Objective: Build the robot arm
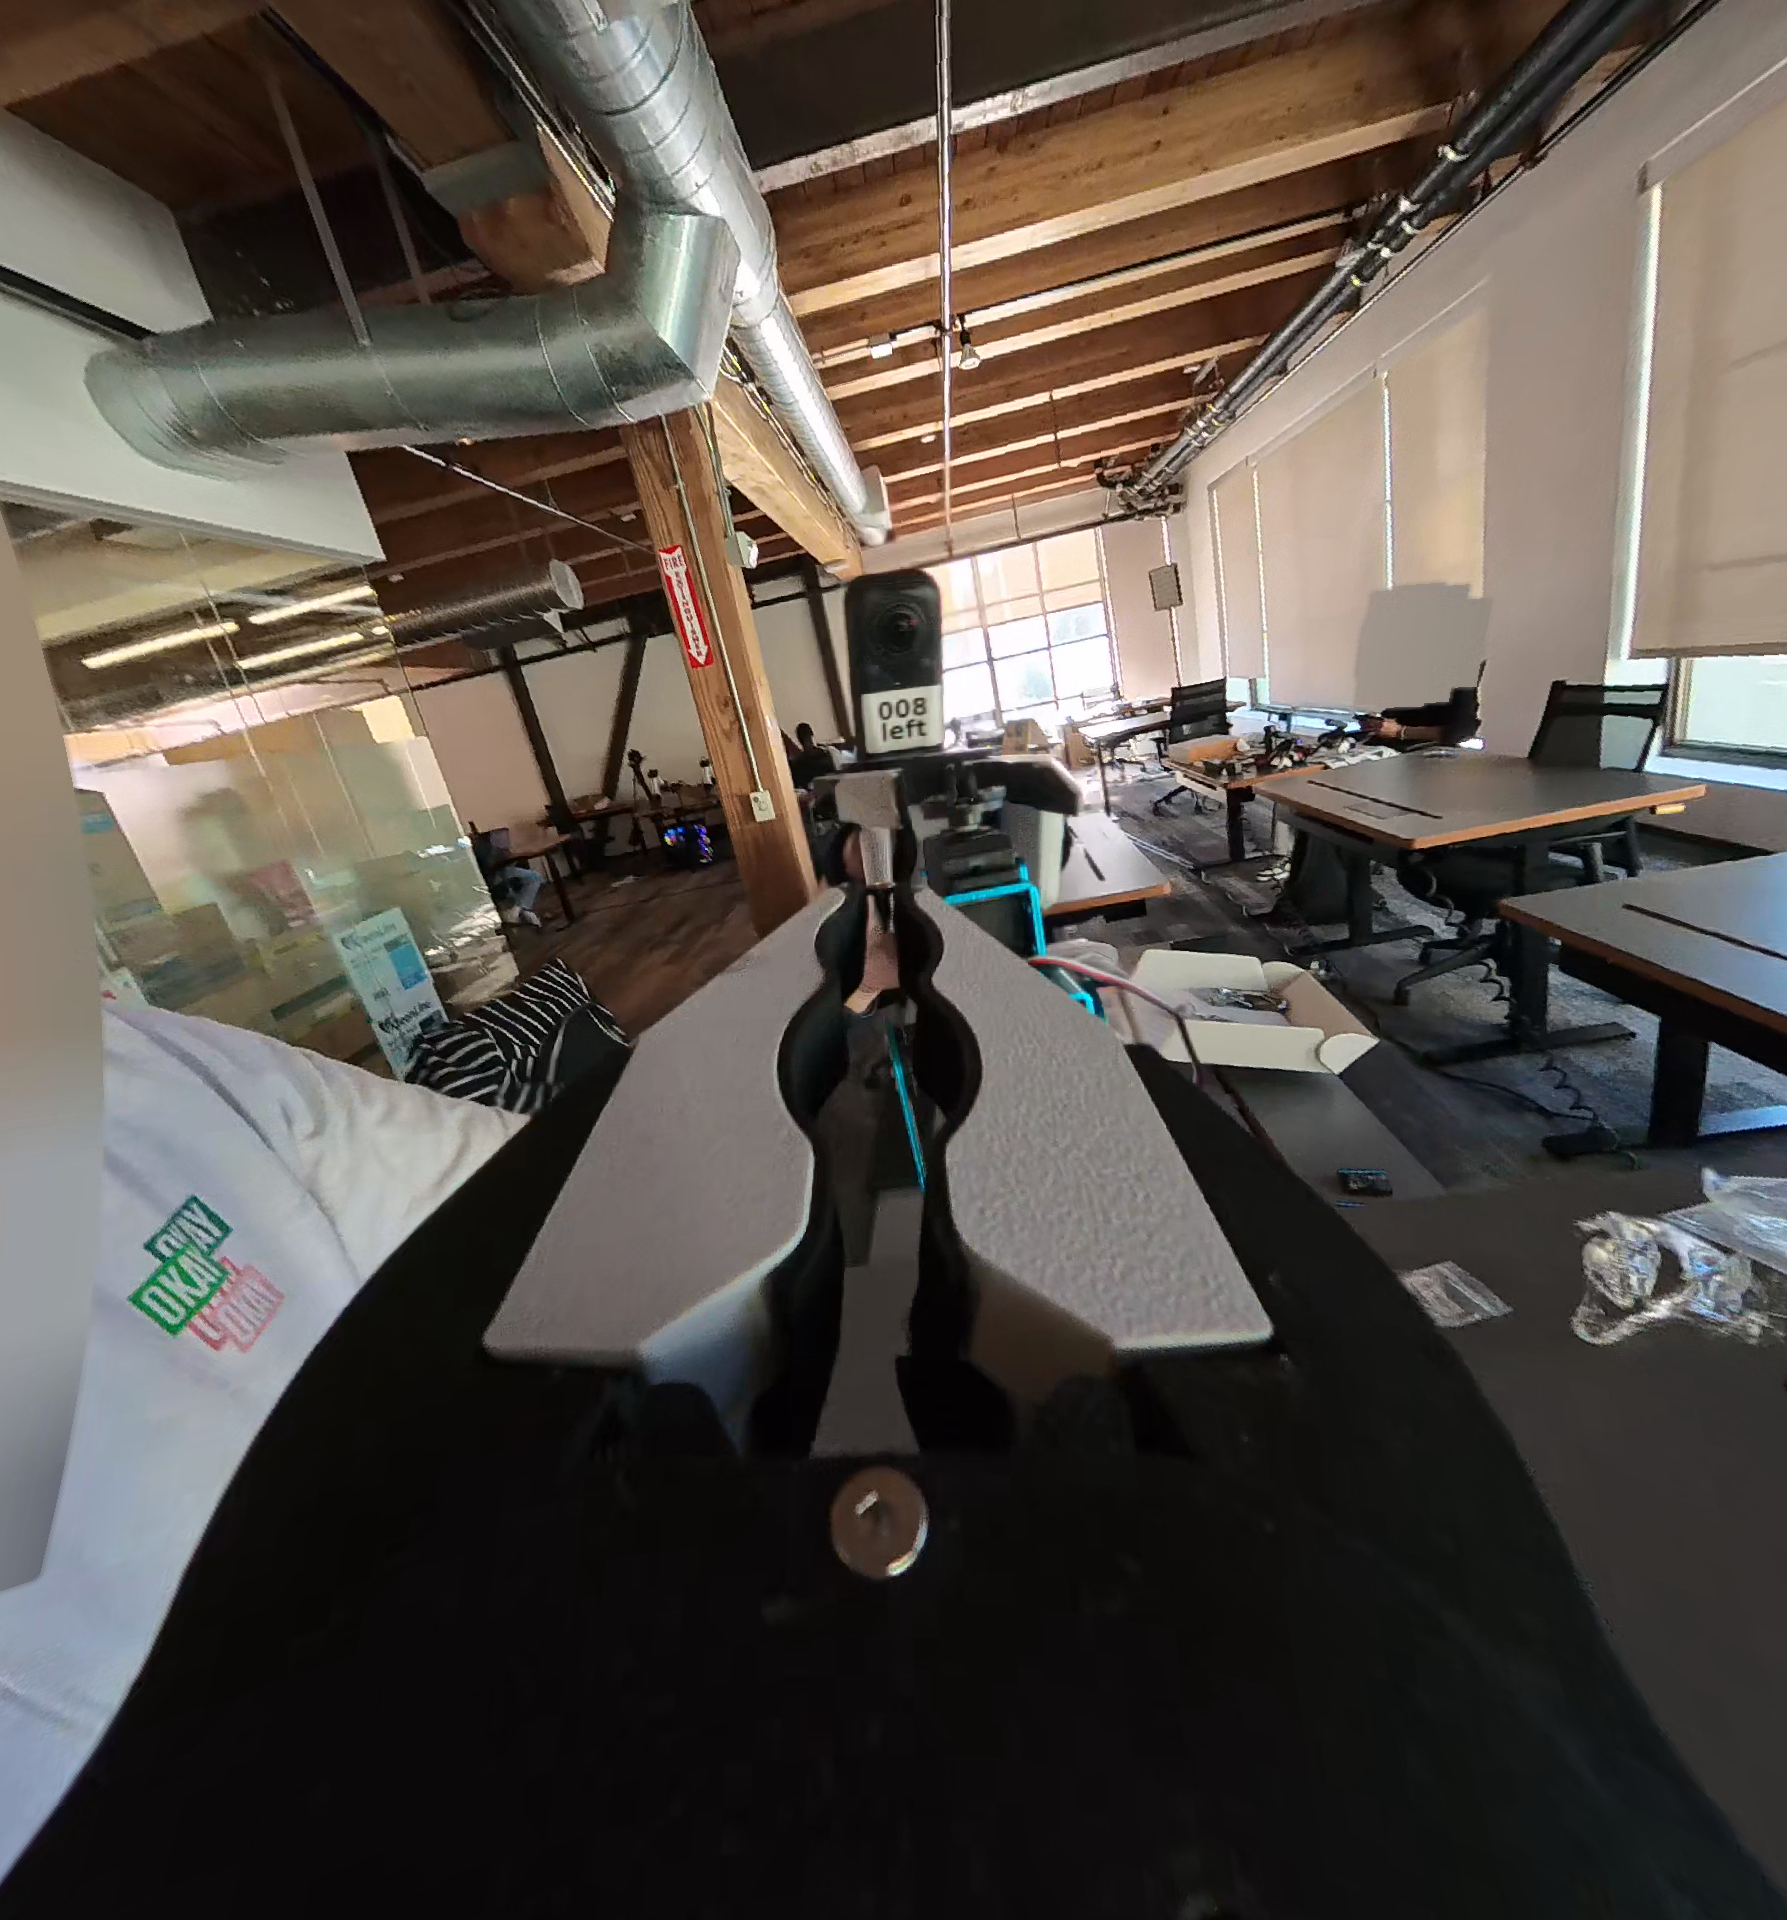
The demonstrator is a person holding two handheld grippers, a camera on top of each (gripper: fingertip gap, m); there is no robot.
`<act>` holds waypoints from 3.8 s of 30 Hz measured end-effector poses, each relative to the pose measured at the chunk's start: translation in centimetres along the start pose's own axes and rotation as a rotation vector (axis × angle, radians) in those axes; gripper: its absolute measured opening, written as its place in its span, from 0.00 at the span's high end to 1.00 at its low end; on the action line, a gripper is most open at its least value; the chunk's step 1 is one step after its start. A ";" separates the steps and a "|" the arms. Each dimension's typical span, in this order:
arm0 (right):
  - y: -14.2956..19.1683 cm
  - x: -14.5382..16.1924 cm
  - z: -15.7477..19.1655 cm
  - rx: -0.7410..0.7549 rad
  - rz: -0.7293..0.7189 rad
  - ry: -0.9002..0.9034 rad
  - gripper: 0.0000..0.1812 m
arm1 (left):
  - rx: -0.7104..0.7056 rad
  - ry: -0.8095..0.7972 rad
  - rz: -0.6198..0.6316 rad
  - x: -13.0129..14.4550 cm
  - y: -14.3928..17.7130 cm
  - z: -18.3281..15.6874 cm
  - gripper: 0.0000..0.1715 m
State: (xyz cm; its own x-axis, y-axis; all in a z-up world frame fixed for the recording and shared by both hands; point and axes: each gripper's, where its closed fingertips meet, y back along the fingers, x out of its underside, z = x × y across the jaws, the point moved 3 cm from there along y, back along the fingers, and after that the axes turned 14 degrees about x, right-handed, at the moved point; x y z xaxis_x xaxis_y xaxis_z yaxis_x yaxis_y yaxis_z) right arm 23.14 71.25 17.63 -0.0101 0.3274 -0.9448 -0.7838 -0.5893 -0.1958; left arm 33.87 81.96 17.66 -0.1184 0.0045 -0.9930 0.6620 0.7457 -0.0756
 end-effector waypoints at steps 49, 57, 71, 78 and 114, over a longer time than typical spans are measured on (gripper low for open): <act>-4.9 0.6 -0.7 -0.048 0.192 0.133 0.98 | -0.108 0.023 -0.019 0.5 -1.2 -2.3 0.74; -4.2 0.1 0.4 -0.061 0.173 0.314 0.91 | -0.126 0.021 -0.048 0.2 -0.4 -2.3 0.75; -4.9 1.2 1.8 0.102 0.159 1.751 0.86 | -0.077 0.069 -0.069 -0.1 -0.9 -0.3 0.72; -4.9 1.1 1.2 0.119 0.234 1.748 0.87 | 0.072 0.122 -0.031 0.1 -2.9 -0.3 0.69; -5.1 1.2 1.2 -0.065 0.499 1.741 0.91 | 0.076 0.062 0.080 0.6 -4.2 -0.3 0.86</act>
State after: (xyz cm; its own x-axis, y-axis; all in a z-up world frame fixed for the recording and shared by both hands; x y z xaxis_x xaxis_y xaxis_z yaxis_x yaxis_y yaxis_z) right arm 26.43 75.54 17.86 0.4132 -0.9082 -0.0673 -0.8876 -0.4182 0.1931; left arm 30.80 79.05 17.45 -0.1068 0.1050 -0.9887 0.7249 0.6888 -0.0052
